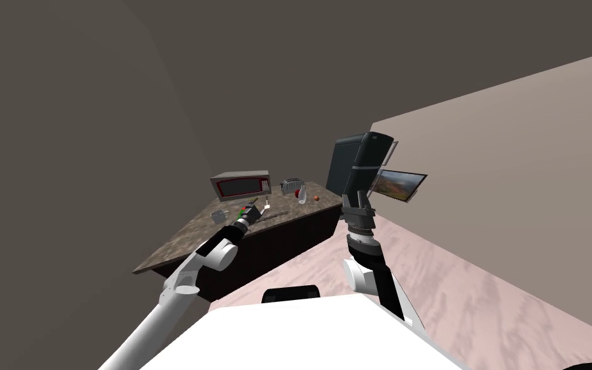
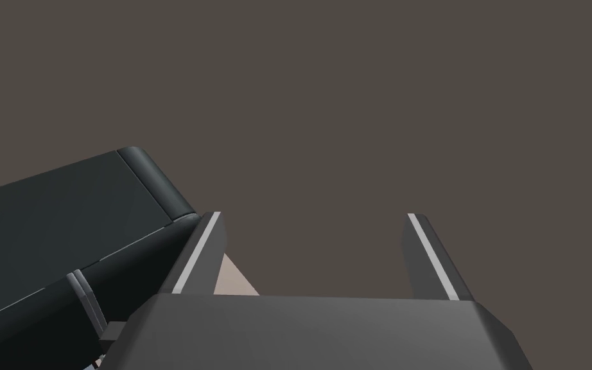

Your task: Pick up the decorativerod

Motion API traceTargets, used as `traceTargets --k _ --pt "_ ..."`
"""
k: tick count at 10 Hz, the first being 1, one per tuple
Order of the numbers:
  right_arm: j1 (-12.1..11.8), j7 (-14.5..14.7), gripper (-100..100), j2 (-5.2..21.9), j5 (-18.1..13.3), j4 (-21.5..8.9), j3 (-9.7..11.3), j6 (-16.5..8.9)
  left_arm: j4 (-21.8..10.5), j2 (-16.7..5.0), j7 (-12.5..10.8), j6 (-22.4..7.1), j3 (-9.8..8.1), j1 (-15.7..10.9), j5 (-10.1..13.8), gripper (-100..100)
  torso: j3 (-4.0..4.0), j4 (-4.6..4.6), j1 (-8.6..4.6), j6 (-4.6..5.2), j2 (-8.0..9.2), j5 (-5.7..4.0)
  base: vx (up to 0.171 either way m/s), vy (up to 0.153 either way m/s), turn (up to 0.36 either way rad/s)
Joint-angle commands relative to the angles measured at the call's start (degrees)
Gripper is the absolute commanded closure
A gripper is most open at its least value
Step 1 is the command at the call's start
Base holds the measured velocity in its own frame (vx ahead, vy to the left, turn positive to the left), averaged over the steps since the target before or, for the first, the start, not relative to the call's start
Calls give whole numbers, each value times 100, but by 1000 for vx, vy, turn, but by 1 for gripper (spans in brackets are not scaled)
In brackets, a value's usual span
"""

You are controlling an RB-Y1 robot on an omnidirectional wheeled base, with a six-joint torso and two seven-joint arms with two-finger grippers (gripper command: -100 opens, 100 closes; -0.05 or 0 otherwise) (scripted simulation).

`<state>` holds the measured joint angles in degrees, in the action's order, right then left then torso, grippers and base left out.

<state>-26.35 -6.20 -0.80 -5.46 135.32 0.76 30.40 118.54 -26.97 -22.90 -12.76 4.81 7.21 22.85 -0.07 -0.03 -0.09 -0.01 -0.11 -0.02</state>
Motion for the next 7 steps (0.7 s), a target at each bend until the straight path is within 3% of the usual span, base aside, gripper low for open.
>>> traceTargets --k 1,2,5,7 --pt "0 0 0 0 0 0 0 0 -36 -66 -76 -286 6 -64 95 -100 0 0 0 0 0 0 25 -11 -45" --pt "0 0 0 0 0 0 0 0 -36 -66 -76 -392 6 -64 95 -100 0 0 3 -3 1 1 13 -1 18" --pt "0 0 0 0 0 0 0 0 -254 -362 -343 -919 33 -306 481 -100 1 0 3 -3 2 1 27 -13 -75" --pt "-1 0 0 0 0 0 0 0 -254 -362 -343 -1193 33 -306 481 -100 -1 -1 4 -3 -2 1 25 -9 -25"
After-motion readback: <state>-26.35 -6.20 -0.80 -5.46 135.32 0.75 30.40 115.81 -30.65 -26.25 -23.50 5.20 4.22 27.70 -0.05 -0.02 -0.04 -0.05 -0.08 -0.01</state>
